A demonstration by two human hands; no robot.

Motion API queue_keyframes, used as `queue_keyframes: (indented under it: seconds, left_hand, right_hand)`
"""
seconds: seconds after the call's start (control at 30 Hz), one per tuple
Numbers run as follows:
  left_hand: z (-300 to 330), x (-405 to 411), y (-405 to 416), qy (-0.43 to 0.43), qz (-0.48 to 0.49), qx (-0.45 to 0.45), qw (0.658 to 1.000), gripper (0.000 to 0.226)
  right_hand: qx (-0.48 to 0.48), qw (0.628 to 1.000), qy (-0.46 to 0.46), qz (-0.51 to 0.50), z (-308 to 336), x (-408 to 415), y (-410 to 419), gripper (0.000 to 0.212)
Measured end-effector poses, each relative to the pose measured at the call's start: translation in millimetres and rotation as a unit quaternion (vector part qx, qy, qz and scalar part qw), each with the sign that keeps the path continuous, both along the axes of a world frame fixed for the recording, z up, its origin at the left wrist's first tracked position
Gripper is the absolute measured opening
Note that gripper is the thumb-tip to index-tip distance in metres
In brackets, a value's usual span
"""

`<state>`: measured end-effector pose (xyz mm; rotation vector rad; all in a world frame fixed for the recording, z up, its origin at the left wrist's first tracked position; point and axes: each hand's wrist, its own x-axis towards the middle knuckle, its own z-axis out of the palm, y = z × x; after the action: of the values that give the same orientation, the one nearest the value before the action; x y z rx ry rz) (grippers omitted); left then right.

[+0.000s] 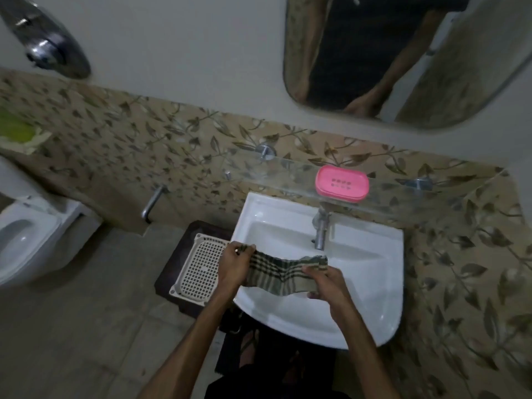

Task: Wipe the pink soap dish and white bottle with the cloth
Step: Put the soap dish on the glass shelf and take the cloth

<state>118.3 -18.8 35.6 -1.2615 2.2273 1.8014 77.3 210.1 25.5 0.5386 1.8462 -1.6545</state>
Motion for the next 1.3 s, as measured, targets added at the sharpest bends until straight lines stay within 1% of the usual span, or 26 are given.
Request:
queue_keyframes:
  seconds: [0.03,0.1,0.13,0.2,0.27,0.33,0.37,0.43,0.47,0.53,0.6,0.67,0.77,0.83,0.9,0.93,1.0,1.07,1.13,1.2,1.23,1.3]
  left_hand:
    - [-4.0,6.6,-4.1,0.012,0.025,-0.008,1.0,0.021]
    - [-10.3,17.6,-14.4,0.031,0.07,-0.001,0.997,0.023]
    - [-14.8,22.5,-23.8,0.039,0.097,0.017,0.994,0.023]
    - [-25.0,31.0,-43.7,0.051,0.157,0.076,0.983,0.023]
    - [-35.1,40.5,-64.1,0.054,0.205,0.143,0.967,0.017]
    - [-45.6,50.9,-82.8,0.044,0.227,0.201,0.952,0.003]
    - [-51.7,55.5,-92.1,0.035,0.229,0.217,0.948,0.007]
    - [-65.5,64.1,-110.7,0.018,0.254,0.226,0.94,0.017]
    - [-72.7,67.4,-120.0,0.011,0.277,0.228,0.934,0.018]
    - [-92.9,72.5,-138.2,-0.01,0.324,0.235,0.916,0.015]
    - [-118.7,77.5,-155.3,-0.033,0.366,0.231,0.901,0.011]
    - [-150.0,85.0,-170.4,-0.051,0.387,0.207,0.897,0.007]
    - [-195.8,95.8,-186.6,-0.088,0.376,0.169,0.907,0.01]
    - [-225.3,99.0,-196.7,-0.111,0.366,0.138,0.914,0.018]
    - [-251.9,99.0,-207.6,-0.13,0.35,0.123,0.92,0.034]
    - [-264.2,98.8,-212.3,-0.137,0.345,0.119,0.921,0.033]
    - [-287.3,97.1,-221.7,-0.161,0.33,0.106,0.924,0.019]
    - [-304.7,94.2,-226.8,-0.188,0.304,0.082,0.93,0.013]
    - [-313.5,89.7,-227.7,-0.199,0.276,0.069,0.938,0.019]
    - [-318.5,86.5,-227.6,-0.223,0.216,0.038,0.95,0.034]
    - [-319.9,86.7,-226.7,-0.243,0.177,0.011,0.954,0.041]
    - [-322.4,88.9,-224.8,-0.253,0.108,-0.06,0.96,0.045]
  right_hand:
    - [0.039,0.999,0.03,0.023,0.6,-3.9,-7.7,0.004]
    - [0.109,0.988,0.085,0.068,2.6,-13.6,-23.9,0.009]
    - [0.133,0.982,0.107,0.085,4.4,-18.8,-35.9,0.012]
    - [0.148,0.974,0.136,0.108,9.7,-29.8,-61.1,0.016]
    - [0.15,0.966,0.158,0.135,15.9,-41.4,-90.1,0.014]
    - [0.173,0.946,0.19,0.197,17.6,-52.6,-121.7,0.013]
    - [0.186,0.933,0.199,0.237,16.2,-57.3,-138.9,0.014]
    - [0.204,0.91,0.198,0.302,8.6,-63.7,-174.3,0.018]
    - [0.209,0.902,0.196,0.324,2.7,-66.0,-192.4,0.02]
    - [0.225,0.886,0.197,0.354,-13.3,-68.8,-229.8,0.026]
    - [0.238,0.869,0.195,0.388,-34.3,-71.8,-267.0,0.027]
    - [0.25,0.851,0.185,0.424,-61.3,-74.4,-302.0,0.027]
    - [0.277,0.817,0.154,0.482,-108.8,-79.2,-346.3,0.033]
    - [0.295,0.79,0.137,0.519,-143.7,-83.5,-370.4,0.025]
    - [0.316,0.769,0.125,0.541,-175.5,-89.8,-387.5,0.015]
    - [0.327,0.76,0.123,0.547,-191.0,-93.1,-394.5,0.016]
    - [0.342,0.748,0.119,0.556,-218.2,-99.2,-405.6,0.02]
    - [0.355,0.732,0.114,0.57,-241.3,-105.5,-414.5,0.031]
    - [0.366,0.721,0.126,0.575,-259.8,-111.1,-421.1,0.036]
    - [0.384,0.704,0.151,0.578,-270.8,-114.2,-424.9,0.036]
    - [0.39,0.697,0.168,0.577,-272.8,-114.1,-425.8,0.036]
    - [0.398,0.686,0.221,0.568,-274.3,-109.7,-423.4,0.029]
